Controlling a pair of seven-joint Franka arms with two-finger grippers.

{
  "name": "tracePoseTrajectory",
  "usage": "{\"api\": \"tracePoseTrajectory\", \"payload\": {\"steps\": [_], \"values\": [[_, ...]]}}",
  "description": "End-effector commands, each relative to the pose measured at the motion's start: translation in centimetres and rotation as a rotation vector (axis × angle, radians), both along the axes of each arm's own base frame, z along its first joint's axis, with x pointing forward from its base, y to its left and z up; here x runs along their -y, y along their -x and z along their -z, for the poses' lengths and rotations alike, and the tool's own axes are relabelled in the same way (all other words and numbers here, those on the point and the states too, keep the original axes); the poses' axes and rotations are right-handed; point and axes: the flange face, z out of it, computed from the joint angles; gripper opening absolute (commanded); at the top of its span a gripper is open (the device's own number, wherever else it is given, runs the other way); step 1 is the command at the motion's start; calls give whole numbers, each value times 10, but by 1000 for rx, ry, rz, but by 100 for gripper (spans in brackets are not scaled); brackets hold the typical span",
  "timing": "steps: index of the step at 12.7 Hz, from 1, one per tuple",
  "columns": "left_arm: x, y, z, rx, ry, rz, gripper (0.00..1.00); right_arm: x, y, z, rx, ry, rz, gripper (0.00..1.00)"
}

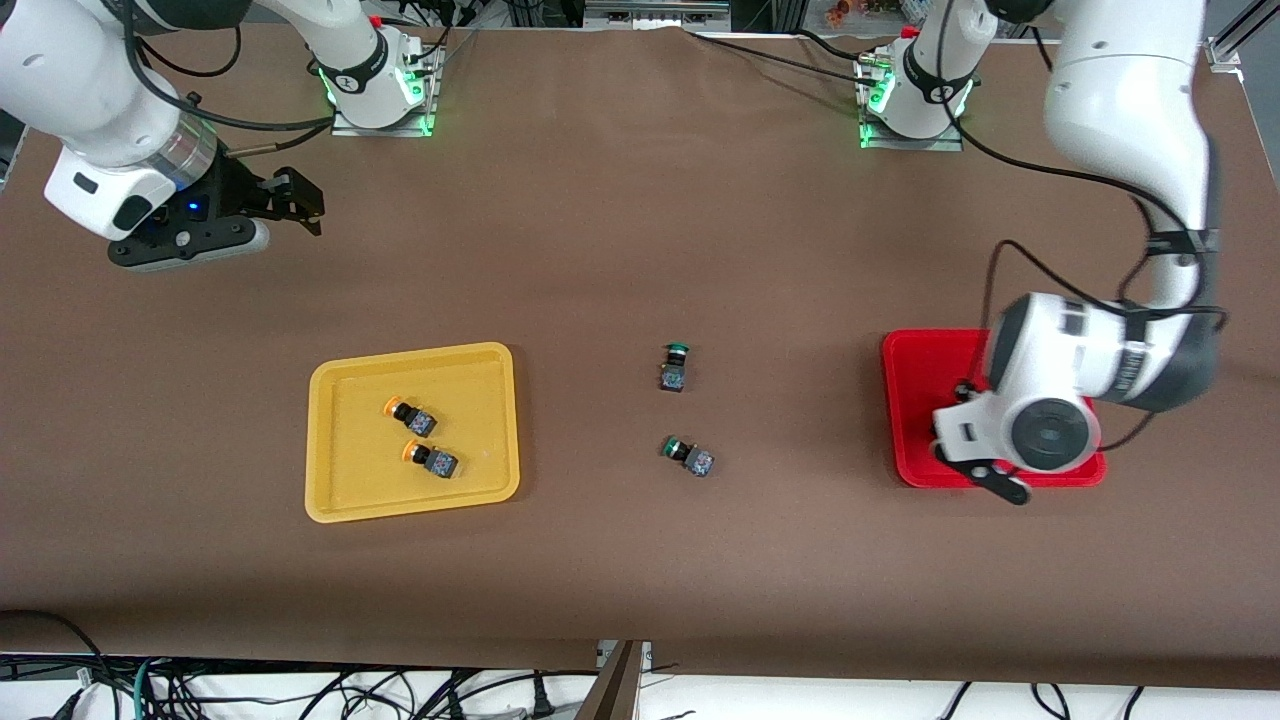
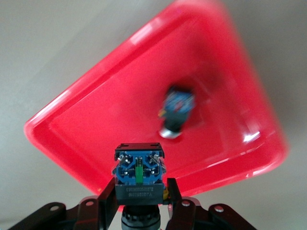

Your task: Place red and yellow buttons in trays

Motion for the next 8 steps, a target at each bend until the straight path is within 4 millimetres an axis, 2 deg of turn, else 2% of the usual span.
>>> {"api": "tracePoseTrajectory", "payload": {"steps": [1, 2, 3, 4, 5, 7, 8], "values": [[-39, -3, 4, -2, 125, 118, 3, -1, 5, -7, 27, 13, -15, 100], [-56, -4, 7, 10, 180, 112, 6, -2, 4, -10, 33, 11, -1, 100], [-70, -6, 11, 36, 250, 99, 14, -3, 2, -12, 37, 5, 1, 100], [-77, -6, 16, 40, 288, 83, 61, -2, -4, -14, 43, 0, 3, 100], [-79, -6, 15, 39, 293, 84, 100, 3, -10, -18, 50, -3, 6, 100], [-71, -7, 5, 48, 291, 83, 100, 25, -14, -21, 47, -1, 45, 100], [-68, -9, -12, 71, 296, 82, 100, 36, -15, -21, 40, -5, 62, 100]]}}
